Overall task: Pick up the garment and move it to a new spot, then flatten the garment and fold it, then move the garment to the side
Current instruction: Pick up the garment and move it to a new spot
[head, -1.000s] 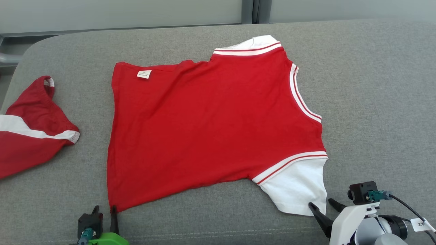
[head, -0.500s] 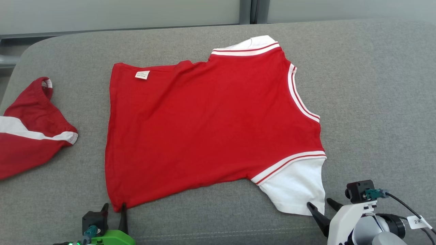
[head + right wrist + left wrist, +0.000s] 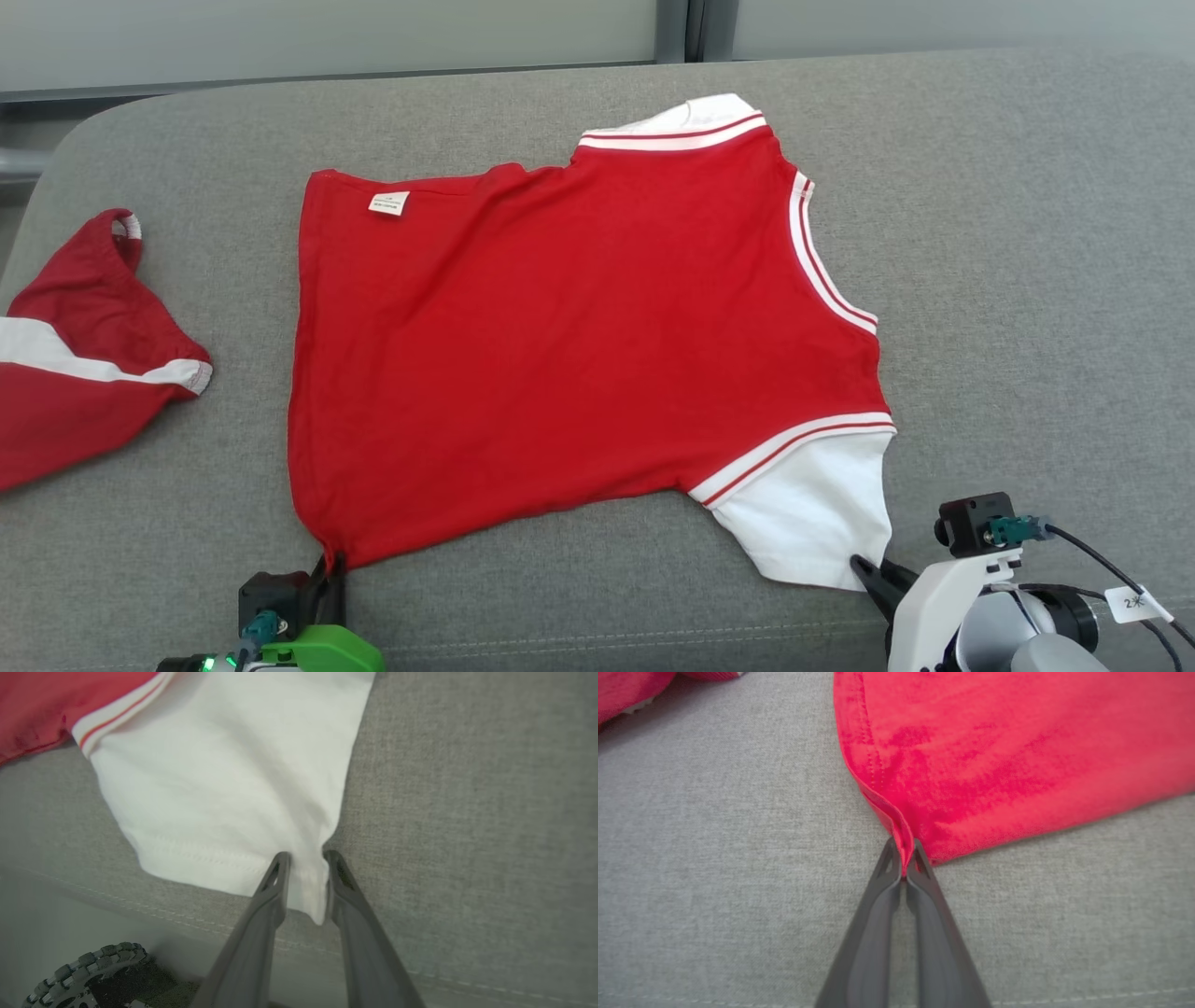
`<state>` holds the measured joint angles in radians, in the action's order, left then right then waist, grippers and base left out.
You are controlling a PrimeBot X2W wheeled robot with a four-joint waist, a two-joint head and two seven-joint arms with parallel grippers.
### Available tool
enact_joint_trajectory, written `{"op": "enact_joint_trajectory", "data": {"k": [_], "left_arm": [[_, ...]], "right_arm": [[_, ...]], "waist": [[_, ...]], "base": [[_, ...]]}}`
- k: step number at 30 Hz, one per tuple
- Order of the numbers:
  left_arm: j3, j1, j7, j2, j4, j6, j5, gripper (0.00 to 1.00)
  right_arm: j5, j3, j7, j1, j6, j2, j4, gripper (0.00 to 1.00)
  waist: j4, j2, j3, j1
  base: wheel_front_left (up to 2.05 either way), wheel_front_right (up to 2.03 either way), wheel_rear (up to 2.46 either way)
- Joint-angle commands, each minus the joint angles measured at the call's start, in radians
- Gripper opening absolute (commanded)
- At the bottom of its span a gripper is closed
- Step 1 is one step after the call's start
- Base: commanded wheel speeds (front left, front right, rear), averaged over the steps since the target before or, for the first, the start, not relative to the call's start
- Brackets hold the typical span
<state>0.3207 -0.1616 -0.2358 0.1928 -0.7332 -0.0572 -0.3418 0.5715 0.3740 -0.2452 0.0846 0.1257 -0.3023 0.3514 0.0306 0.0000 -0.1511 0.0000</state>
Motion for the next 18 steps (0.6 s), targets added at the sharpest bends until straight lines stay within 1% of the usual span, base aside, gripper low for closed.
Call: {"op": "enact_joint_trajectory", "data": {"k": [1,5,11,15,18], "left_arm": [[0.002,-0.005,0.003,-0.002,-0.006,-0.010,0.009,0.00],[-0.005,-0.012,-0.011,0.018,0.040,-0.026,0.017,0.00],[-0.012,-0.017,-0.020,0.046,0.139,-0.033,0.018,0.00],[-0.009,-0.048,-0.001,0.083,0.221,-0.033,0.038,0.00],[-0.003,-0.080,0.034,0.124,0.303,-0.023,0.054,0.00]], "right_arm": [[0.013,0.031,-0.008,-0.020,0.009,0.018,0.012,0.00],[0.051,0.025,0.026,-0.005,0.006,0.008,-0.031,0.00],[0.159,0.013,0.064,0.017,0.005,-0.011,-0.126,0.00],[0.214,0.007,0.071,0.048,0.005,-0.040,-0.201,0.00],[0.240,-0.003,0.080,0.098,0.005,-0.059,-0.242,0.00]], "waist": [[0.002,0.0000,0.000,0.0000],[0.006,0.0000,0.001,0.0000],[0.004,0.0000,0.000,0.0000],[0.000,0.0000,-0.006,0.0000],[-0.004,0.0000,-0.020,0.0000]], "base": [[0.00,0.00,0.00],[0.00,0.00,0.00],[0.00,0.00,0.00],[0.00,0.00,0.00],[0.00,0.00,0.00]]}}
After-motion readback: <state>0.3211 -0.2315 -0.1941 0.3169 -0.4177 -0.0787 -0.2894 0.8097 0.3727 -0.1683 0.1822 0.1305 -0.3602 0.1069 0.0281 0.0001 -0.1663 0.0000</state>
